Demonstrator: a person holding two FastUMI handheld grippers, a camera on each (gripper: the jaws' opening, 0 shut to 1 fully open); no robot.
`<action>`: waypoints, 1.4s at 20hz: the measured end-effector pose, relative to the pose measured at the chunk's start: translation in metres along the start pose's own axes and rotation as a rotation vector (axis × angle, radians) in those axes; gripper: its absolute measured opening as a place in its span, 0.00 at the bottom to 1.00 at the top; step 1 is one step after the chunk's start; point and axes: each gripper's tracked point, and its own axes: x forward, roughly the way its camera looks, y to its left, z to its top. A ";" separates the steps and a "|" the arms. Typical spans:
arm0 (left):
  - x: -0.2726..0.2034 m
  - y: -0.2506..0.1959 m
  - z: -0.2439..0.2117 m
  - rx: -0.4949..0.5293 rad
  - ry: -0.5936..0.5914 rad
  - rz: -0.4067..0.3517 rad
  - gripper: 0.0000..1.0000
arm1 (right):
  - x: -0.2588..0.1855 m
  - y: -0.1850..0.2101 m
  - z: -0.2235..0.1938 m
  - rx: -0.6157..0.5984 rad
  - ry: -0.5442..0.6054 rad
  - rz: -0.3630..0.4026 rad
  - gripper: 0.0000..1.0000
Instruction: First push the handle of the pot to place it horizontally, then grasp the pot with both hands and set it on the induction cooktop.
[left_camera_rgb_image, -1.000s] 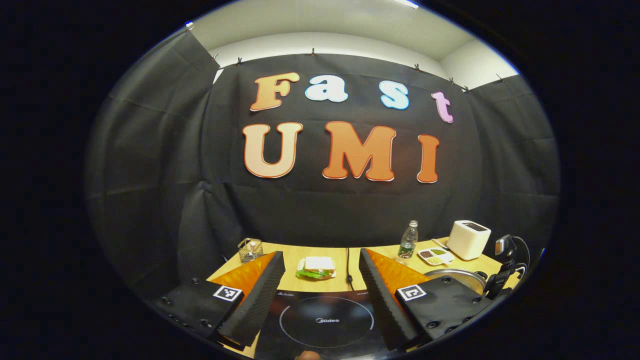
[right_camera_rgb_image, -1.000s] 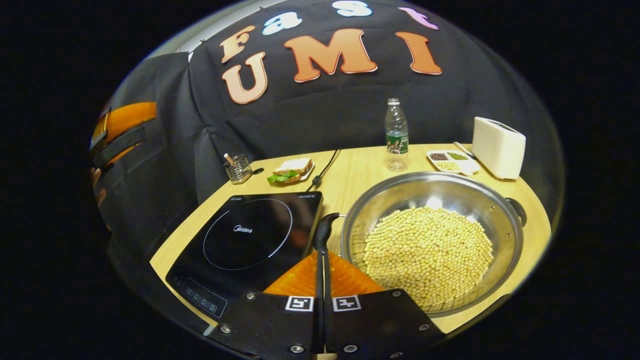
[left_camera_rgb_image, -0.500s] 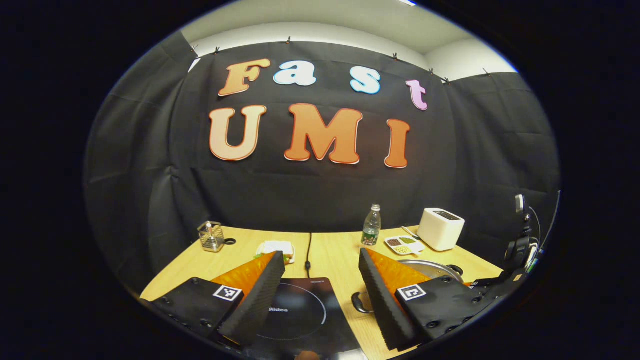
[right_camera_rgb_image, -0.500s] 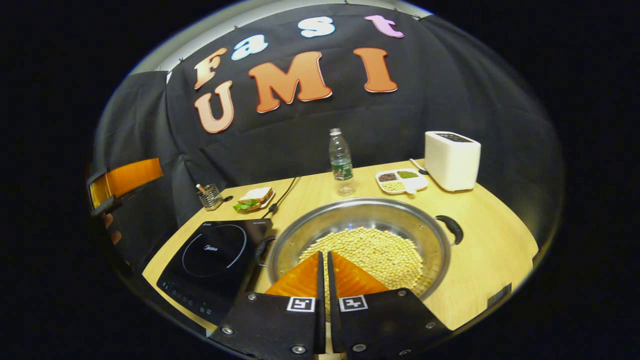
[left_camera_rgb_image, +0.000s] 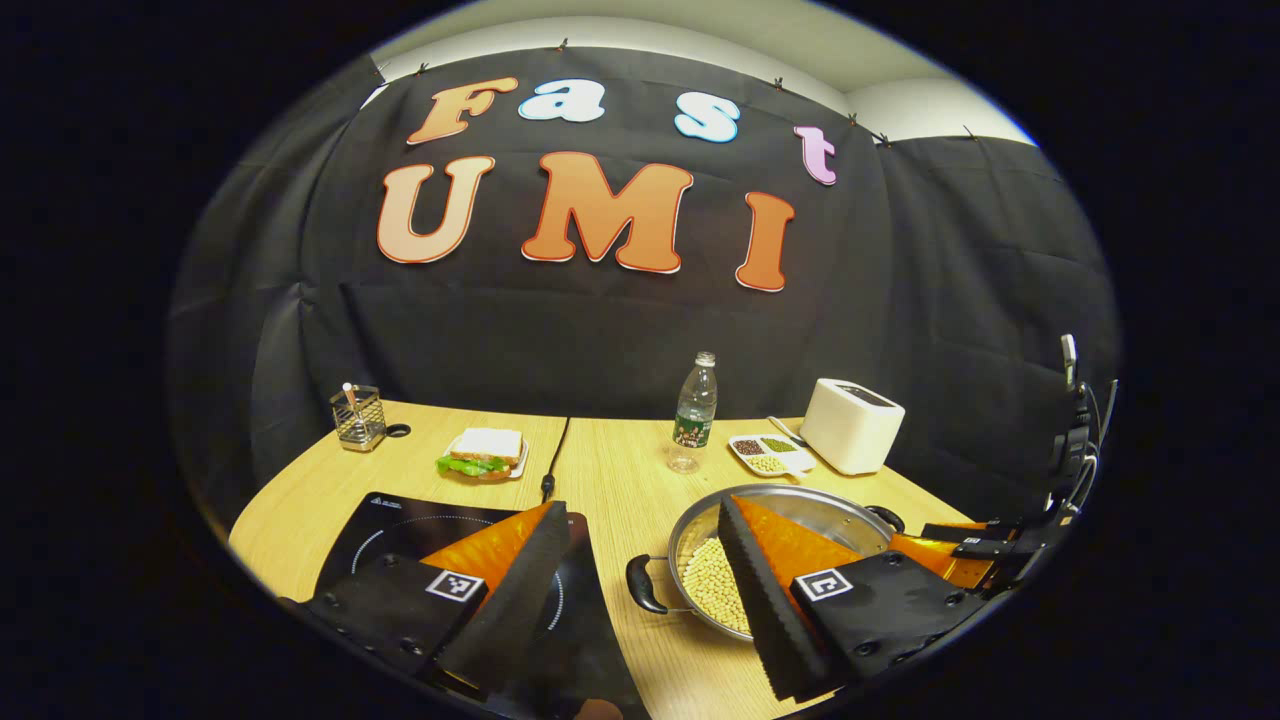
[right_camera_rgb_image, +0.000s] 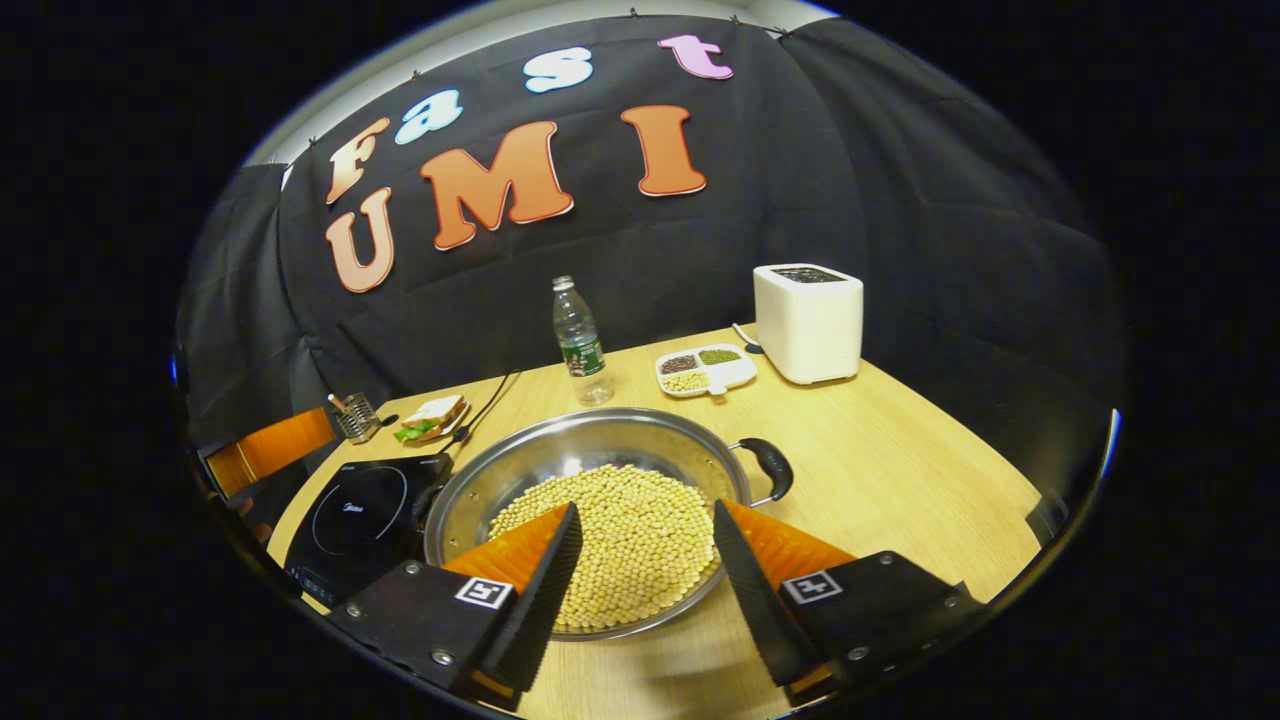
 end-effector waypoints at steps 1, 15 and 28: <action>0.005 -0.004 -0.008 -0.003 0.014 -0.003 0.98 | 0.002 -0.007 0.000 -0.002 0.003 -0.015 0.92; 0.059 -0.016 -0.098 -0.055 0.243 -0.019 0.98 | 0.058 -0.065 0.001 -0.015 0.043 -0.123 0.95; 0.087 -0.013 -0.128 -0.034 0.368 -0.045 0.98 | 0.099 -0.069 -0.022 -0.033 0.160 -0.120 0.94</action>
